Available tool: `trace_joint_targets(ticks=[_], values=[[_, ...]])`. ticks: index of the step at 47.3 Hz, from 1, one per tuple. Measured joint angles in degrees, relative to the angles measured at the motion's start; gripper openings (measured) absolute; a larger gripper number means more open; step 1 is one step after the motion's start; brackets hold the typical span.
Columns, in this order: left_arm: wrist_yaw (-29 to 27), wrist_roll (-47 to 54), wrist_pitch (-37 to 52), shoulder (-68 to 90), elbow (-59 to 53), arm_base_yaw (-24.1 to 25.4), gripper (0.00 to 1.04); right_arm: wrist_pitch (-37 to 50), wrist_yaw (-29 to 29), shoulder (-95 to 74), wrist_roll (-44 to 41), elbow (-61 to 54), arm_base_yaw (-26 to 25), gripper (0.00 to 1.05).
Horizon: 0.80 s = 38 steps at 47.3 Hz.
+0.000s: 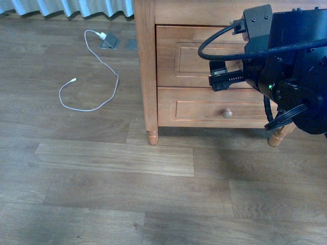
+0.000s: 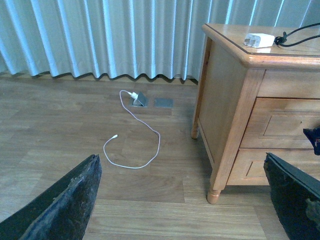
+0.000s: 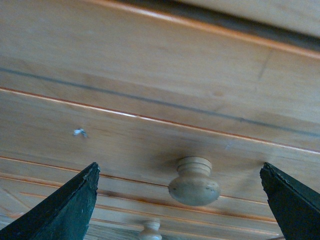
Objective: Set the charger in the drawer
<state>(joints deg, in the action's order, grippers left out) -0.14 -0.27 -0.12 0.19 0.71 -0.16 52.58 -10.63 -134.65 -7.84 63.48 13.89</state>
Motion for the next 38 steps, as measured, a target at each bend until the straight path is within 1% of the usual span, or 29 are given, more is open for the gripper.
trace_joint_targets(ticks=[14, 18, 26, 29, 32, 33, 36, 38], values=[[0.0, 0.0, 0.0, 0.0, 0.0, 0.0, 0.99, 0.3, -0.2, -1.2, 0.4, 0.5, -1.1, 0.96], [0.0, 0.0, 0.0, 0.0, 0.0, 0.0, 0.99, 1.9, 0.1, -1.2, 0.7, 0.2, -1.1, 0.95], [0.0, 0.0, 0.0, 0.0, 0.0, 0.0, 0.99, 3.1, -0.5, -1.2, -0.3, 0.0, -1.1, 0.64], [0.0, 0.0, 0.0, 0.0, 0.0, 0.0, 0.99, 3.2, 0.1, -1.2, -0.9, 0.0, -0.9, 0.5], [0.0, 0.0, 0.0, 0.0, 0.0, 0.0, 0.99, 3.1, 0.5, -1.2, -1.4, 0.0, -0.6, 0.4], [0.0, 0.0, 0.0, 0.0, 0.0, 0.0, 0.99, 2.9, 0.7, -1.2, -1.5, -0.1, -0.5, 0.34], [0.0, 0.0, 0.0, 0.0, 0.0, 0.0, 0.99, 2.8, 0.9, -1.2, -2.1, -0.1, -0.2, 0.25], [0.0, 0.0, 0.0, 0.0, 0.0, 0.0, 0.99, 2.6, 1.1, -1.2, -2.4, -0.2, -0.2, 0.23]])
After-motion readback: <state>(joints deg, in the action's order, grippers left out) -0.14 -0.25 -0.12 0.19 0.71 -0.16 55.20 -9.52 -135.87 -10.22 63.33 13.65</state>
